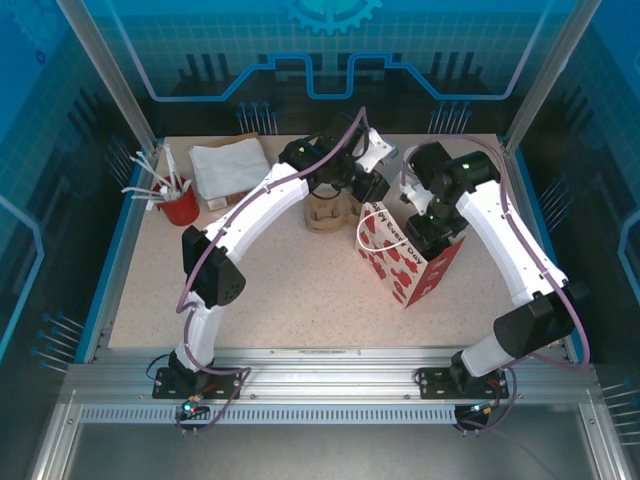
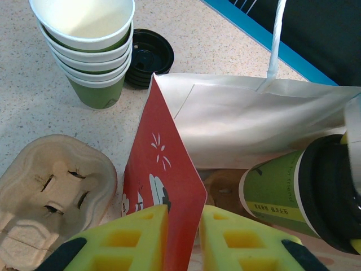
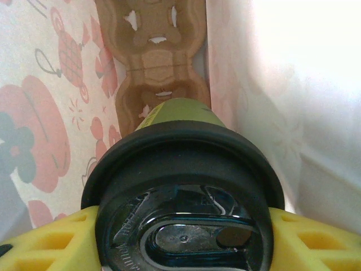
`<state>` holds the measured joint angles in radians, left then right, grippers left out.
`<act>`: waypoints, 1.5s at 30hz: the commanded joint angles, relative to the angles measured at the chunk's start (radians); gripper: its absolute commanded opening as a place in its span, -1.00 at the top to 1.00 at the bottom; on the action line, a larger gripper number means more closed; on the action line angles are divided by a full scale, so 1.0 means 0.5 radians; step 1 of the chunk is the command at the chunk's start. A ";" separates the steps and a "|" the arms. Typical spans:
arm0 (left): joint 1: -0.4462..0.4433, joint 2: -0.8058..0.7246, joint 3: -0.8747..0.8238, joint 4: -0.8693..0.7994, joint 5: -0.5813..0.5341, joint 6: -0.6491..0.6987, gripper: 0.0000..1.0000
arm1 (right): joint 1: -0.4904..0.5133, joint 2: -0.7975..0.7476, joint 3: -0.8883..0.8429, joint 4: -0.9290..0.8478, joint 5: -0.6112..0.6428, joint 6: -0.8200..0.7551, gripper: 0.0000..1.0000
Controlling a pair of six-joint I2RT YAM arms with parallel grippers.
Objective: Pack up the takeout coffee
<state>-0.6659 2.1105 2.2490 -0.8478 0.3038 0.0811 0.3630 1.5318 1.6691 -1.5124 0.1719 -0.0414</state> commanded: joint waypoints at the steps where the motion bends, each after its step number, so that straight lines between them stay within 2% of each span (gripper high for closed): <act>1: -0.008 0.019 0.024 -0.008 0.021 0.028 0.52 | 0.032 0.017 -0.054 0.020 -0.045 0.003 0.11; 29: -0.007 0.011 0.021 -0.010 0.030 0.019 0.51 | -0.006 0.035 -0.268 0.208 -0.074 -0.038 0.13; 45: -0.007 0.007 0.017 -0.022 0.037 0.016 0.50 | -0.027 0.092 -0.271 0.250 -0.095 -0.087 0.14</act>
<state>-0.6659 2.1105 2.2490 -0.8478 0.3038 0.0811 0.3634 1.5665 1.5391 -1.3861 0.1429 -0.0689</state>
